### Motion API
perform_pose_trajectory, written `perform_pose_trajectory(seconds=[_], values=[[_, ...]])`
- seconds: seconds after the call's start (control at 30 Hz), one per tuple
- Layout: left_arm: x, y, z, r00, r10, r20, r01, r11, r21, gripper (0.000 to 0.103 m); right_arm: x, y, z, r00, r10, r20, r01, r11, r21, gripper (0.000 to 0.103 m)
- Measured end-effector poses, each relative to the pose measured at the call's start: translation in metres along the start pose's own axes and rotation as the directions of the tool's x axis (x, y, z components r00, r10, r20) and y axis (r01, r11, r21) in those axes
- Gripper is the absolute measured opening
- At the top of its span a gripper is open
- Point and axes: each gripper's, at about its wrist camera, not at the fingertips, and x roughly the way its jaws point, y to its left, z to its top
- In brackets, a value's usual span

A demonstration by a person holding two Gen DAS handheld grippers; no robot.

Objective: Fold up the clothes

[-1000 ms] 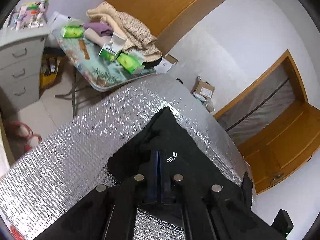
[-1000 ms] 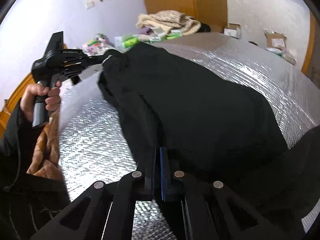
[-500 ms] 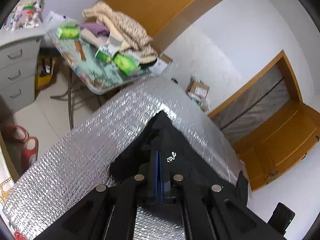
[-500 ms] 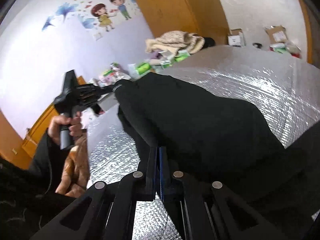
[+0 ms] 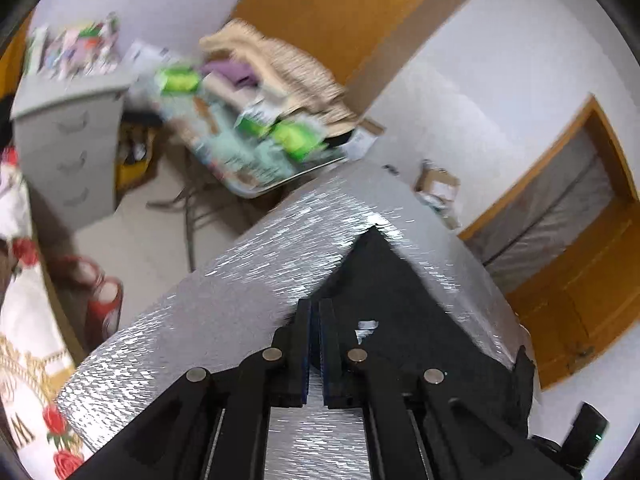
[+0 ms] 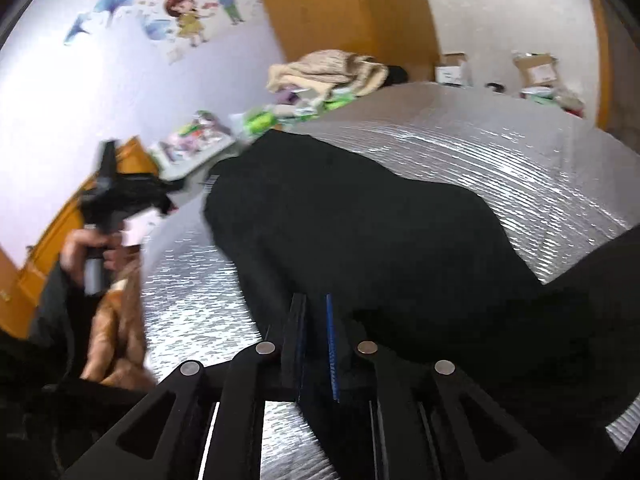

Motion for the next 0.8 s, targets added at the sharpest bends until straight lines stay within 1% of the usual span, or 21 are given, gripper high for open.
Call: perform_pose_trajectory(seconds=[0.1,0.17,0.23,0.33,0.37,0.4,0.43,0.5,0.57,0.6,0.67,0.8], values=[[0.006,-0.044,-0.012,0.996,-0.076,-0.037,0.080,0.990,0.116,0.002,0.023,0.001,-0.010,0.996,-0.036,-0.086,0.036,0.999,-0.007,0.013],[0.021,-0.075,-0.027,0.985,-0.139,-0.098,0.155,0.971,0.182,0.002,0.029,0.008,-0.016,0.994,-0.053,-0.093,0.048,0.998,-0.047,0.014],[0.036,-0.101,-0.041,0.969,-0.191,-0.158,0.224,0.948,0.228,0.002,0.025,0.012,-0.017,0.995,-0.042,-0.092,0.037,0.998,-0.055,0.014],[0.060,-0.120,-0.059,0.948,-0.212,-0.239,0.271,0.929,0.251,0.002,0.016,0.011,-0.019,0.997,-0.040,-0.068,0.037,0.999,-0.039,0.014],[0.070,-0.124,-0.065,0.939,-0.212,-0.271,0.283,0.924,0.257,0.002,0.009,0.008,-0.019,0.998,-0.044,-0.040,0.043,0.999,-0.022,0.013],[0.081,-0.125,-0.072,0.931,-0.189,-0.313,0.276,0.924,0.263,0.002,-0.001,0.004,-0.020,0.999,-0.047,0.000,0.047,0.999,0.005,0.014],[0.095,-0.121,-0.080,0.925,-0.133,-0.356,0.237,0.934,0.266,0.002,-0.011,-0.001,-0.020,0.998,-0.051,0.040,0.050,0.998,0.036,0.014],[0.098,-0.114,-0.088,0.930,-0.140,-0.339,0.241,0.931,0.276,0.002,-0.037,-0.020,-0.020,0.988,-0.080,0.134,0.062,0.989,0.137,0.015],[0.095,-0.110,-0.088,0.923,-0.141,-0.359,0.245,0.933,0.264,0.002,-0.062,-0.042,-0.024,0.968,-0.132,0.212,0.080,0.968,0.236,0.019],[0.093,-0.109,-0.087,0.923,-0.144,-0.357,0.243,0.937,0.251,0.002,-0.072,-0.053,-0.026,0.958,-0.157,0.239,0.088,0.957,0.278,0.021],[0.087,-0.114,-0.083,0.928,-0.137,-0.347,0.234,0.938,0.254,0.002,-0.088,-0.076,-0.027,0.941,-0.197,0.275,0.087,0.927,0.365,0.031],[0.084,-0.136,-0.084,0.924,-0.187,-0.334,0.287,0.916,0.280,0.002,-0.117,-0.106,-0.036,0.912,-0.242,0.331,0.053,0.870,0.490,0.034]])
